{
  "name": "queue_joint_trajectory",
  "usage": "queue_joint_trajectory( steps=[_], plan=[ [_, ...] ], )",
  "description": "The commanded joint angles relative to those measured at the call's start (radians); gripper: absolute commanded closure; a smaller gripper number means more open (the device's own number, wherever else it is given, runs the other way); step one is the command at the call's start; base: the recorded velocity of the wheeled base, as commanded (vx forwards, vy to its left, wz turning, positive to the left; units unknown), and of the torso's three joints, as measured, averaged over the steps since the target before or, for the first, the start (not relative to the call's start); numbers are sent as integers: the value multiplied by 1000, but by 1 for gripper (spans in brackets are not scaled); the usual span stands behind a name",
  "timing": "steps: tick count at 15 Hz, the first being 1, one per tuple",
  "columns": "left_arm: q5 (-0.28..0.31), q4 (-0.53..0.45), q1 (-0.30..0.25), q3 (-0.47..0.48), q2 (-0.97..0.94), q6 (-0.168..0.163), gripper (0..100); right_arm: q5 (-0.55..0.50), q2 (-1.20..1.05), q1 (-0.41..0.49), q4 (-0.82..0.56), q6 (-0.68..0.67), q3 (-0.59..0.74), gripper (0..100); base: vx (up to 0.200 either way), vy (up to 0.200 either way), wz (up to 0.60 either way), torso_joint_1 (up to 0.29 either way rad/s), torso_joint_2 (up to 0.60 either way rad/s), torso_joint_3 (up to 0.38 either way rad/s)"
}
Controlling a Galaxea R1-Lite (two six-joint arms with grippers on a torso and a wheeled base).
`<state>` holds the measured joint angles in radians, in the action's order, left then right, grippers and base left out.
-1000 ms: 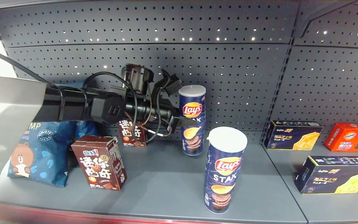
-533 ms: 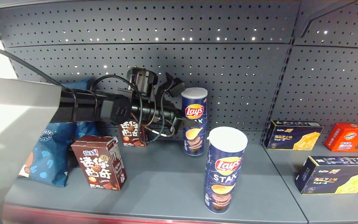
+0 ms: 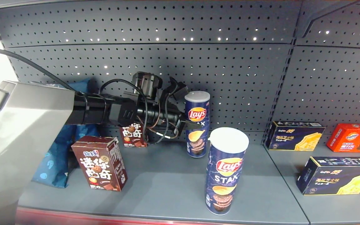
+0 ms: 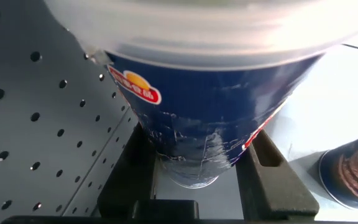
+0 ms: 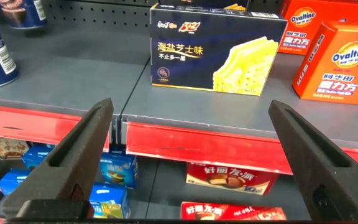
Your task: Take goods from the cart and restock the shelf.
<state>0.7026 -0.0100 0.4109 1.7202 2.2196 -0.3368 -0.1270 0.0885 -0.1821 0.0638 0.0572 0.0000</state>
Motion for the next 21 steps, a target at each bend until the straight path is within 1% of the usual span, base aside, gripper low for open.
queue_joint_trajectory(
  steps=[1,11,17,19,21],
  plan=[
    [0,1,0,9,12,-1,100,1,2,0,1,1,0,0,0,0,0,0,0,0],
    [-3,1,16,56,58,2,100,1,2,0,1,1,0,0,0,0,0,0,0,0],
    [-5,1,20,53,65,1,100,1,2,0,1,1,0,0,0,0,0,0,0,0],
    [-20,2,25,53,66,-1,100,0,2,0,1,1,0,0,0,0,0,0,0,0],
    [-23,4,31,48,66,-1,100,0,2,0,1,1,0,0,0,0,0,0,0,0]
  ],
)
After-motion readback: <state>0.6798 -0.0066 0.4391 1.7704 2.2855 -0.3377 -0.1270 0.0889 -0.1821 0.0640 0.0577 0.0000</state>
